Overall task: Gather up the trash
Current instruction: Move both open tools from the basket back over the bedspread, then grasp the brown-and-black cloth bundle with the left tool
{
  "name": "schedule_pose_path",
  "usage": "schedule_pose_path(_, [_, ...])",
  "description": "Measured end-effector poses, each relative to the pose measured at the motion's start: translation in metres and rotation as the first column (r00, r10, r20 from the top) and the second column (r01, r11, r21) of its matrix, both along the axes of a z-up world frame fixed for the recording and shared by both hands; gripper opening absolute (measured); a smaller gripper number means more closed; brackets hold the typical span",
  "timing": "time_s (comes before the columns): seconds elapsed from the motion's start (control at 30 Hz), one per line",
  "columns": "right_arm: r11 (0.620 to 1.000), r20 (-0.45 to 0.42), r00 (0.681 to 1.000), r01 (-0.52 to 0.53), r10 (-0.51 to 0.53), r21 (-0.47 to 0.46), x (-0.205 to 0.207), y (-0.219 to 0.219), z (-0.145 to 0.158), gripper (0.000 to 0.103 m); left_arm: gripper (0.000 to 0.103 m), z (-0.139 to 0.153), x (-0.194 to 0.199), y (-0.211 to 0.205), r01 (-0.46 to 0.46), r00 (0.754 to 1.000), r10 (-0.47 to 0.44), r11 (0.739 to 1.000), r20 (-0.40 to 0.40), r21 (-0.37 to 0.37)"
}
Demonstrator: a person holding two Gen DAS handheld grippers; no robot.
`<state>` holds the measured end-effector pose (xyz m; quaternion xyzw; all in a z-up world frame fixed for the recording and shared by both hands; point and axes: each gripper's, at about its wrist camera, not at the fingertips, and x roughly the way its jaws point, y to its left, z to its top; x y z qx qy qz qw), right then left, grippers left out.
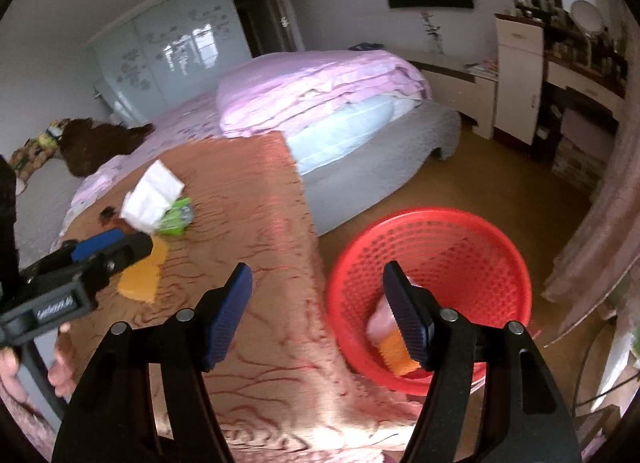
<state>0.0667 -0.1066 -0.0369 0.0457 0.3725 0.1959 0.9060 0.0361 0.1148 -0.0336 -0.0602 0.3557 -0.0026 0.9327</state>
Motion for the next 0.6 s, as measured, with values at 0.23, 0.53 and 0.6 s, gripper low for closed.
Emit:
schedule_pose_path(0.23, [0.999, -0.011, 0.999, -0.034, 0.034, 0.018, -0.006, 0.019, 0.0, 0.066, 0.071, -0.003, -0.008, 0.068, -0.152, 0.988, 0.152, 0.988, -0.005, -0.029])
schedule_pose_path(0.53, [0.999, -0.026, 0.998, -0.051, 0.051, 0.006, -0.008, 0.028, -0.008, 0.066, 0.071, -0.016, 0.006, 0.094, -0.166, 0.985, 0.164, 0.986, -0.053, -0.03])
schedule_pose_path(0.6, [0.999, -0.031, 0.998, -0.049, 0.049, 0.006, -0.008, 0.028, -0.009, 0.066, 0.071, -0.021, 0.015, 0.096, -0.171, 0.983, 0.169, 0.985, -0.071, -0.014])
